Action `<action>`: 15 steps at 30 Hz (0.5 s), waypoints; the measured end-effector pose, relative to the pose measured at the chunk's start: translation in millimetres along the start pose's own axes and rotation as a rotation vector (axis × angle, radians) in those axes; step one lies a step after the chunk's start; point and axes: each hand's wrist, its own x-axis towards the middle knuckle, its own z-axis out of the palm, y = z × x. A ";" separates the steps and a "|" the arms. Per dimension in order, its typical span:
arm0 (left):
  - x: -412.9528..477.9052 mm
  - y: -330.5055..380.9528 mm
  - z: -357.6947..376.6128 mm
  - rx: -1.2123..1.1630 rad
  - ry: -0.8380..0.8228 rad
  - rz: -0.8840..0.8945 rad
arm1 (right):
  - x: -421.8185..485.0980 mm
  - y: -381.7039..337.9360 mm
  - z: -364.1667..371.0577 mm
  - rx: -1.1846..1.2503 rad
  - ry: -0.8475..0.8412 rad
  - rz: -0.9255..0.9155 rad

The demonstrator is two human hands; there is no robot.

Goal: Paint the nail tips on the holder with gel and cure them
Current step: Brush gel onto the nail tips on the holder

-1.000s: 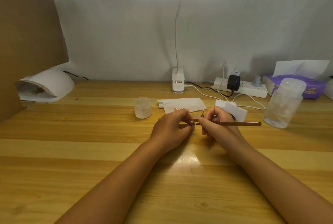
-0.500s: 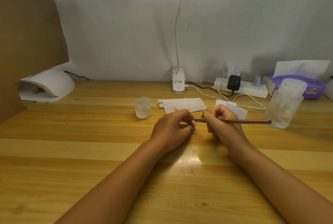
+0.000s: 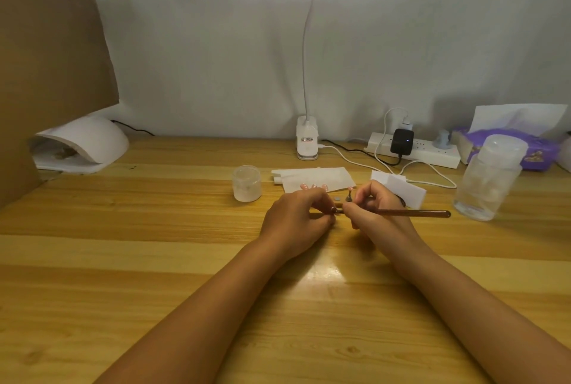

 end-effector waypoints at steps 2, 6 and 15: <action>-0.2 -0.1 -0.2 0.007 0.004 0.002 | 0.4 0.2 0.2 -0.007 0.009 0.003; -0.1 -0.6 -0.1 -0.003 0.007 0.007 | 0.0 -1.2 1.6 0.014 0.008 -0.016; 2.3 -3.2 -0.2 -0.081 0.010 -0.017 | -0.8 -3.6 -1.8 0.061 0.089 -0.008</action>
